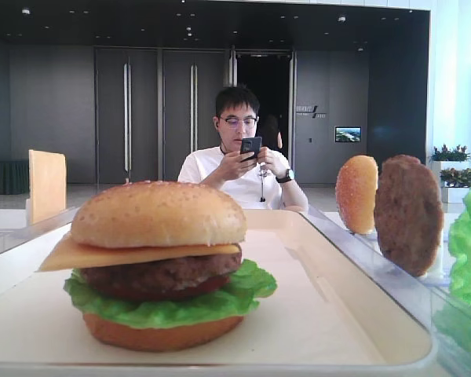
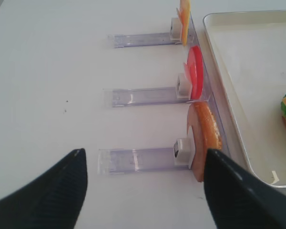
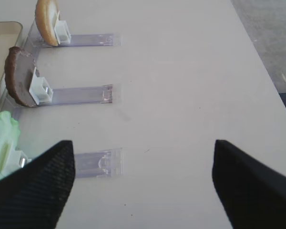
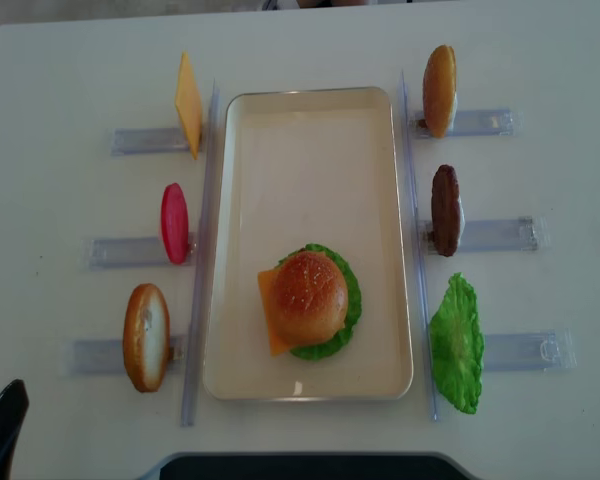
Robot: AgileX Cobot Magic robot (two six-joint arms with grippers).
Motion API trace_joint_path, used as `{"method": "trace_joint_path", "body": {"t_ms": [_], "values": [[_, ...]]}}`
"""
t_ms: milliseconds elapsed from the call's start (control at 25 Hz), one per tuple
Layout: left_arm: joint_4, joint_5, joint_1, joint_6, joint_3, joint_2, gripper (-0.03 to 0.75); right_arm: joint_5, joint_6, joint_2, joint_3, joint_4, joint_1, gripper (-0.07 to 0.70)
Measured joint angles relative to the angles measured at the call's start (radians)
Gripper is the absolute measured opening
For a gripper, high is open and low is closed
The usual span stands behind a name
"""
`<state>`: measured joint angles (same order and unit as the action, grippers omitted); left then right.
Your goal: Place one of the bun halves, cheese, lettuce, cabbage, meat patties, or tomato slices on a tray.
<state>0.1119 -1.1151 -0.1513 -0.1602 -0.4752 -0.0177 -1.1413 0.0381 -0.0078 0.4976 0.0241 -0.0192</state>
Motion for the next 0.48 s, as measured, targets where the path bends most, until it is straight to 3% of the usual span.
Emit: {"method": "trace_joint_path", "body": {"t_ms": [480], "values": [[0.0, 0.0, 0.0, 0.0, 0.0, 0.0, 0.58, 0.0, 0.0, 0.0, 0.0, 0.0, 0.0, 0.587]]}}
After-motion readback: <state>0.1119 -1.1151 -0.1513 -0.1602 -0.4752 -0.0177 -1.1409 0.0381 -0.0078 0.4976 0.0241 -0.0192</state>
